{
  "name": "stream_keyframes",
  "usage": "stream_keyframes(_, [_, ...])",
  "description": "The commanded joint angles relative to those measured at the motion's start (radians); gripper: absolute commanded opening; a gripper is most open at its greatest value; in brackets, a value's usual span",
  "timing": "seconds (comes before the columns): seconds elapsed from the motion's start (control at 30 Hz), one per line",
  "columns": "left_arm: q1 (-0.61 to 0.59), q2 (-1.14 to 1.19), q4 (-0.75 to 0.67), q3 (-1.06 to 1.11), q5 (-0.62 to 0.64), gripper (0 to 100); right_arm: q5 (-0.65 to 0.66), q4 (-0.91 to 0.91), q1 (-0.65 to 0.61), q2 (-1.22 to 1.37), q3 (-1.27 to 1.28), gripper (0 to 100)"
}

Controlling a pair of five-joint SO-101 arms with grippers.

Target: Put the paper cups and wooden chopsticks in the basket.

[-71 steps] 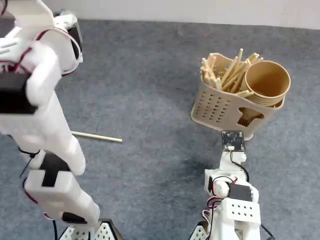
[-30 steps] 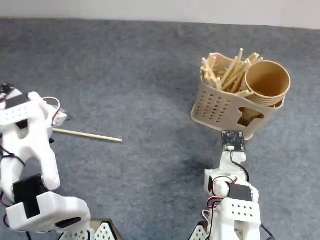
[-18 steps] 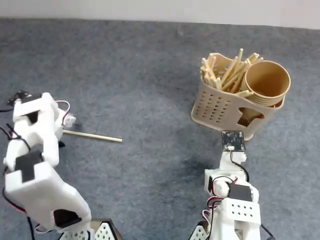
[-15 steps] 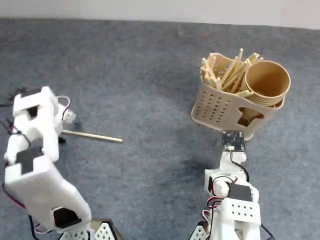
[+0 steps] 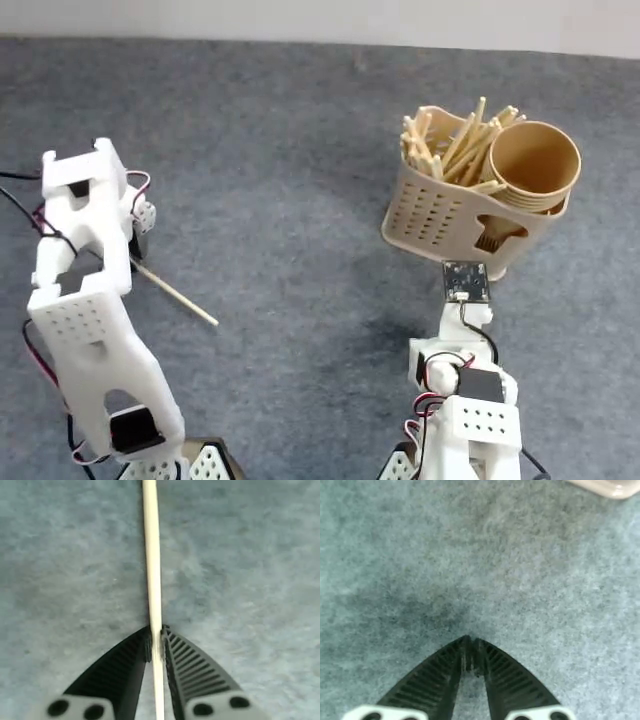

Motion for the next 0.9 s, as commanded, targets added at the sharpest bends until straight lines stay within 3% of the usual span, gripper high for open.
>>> stream_keyframes(0.0, [0.044,-0.05,0.109,-0.097,0.003,0,0.012,-0.022,0.018,0.001,0.001,4.1])
stream_keyframes(0.23, [0.113,-0.173,0.213,-0.143,-0.003,0,0.012,-0.022,0.018,0.001,0.001,4.1])
stream_keyframes(0.33, [0.142,-0.266,0.229,-0.14,-0.077,0,0.012,-0.022,0.018,0.001,0.001,4.1])
stream_keyframes(0.53, [0.208,-0.516,0.23,0.016,-0.098,0,0.012,-0.022,0.018,0.001,0.001,4.1])
stream_keyframes(0.77, [0.323,-0.889,0.204,0.231,-0.146,0,0.012,-0.022,0.018,0.001,0.001,4.1])
stream_keyframes(0.87, [0.34,-1.015,0.077,0.3,-0.153,0,0.012,-0.022,0.018,0.001,0.001,4.1])
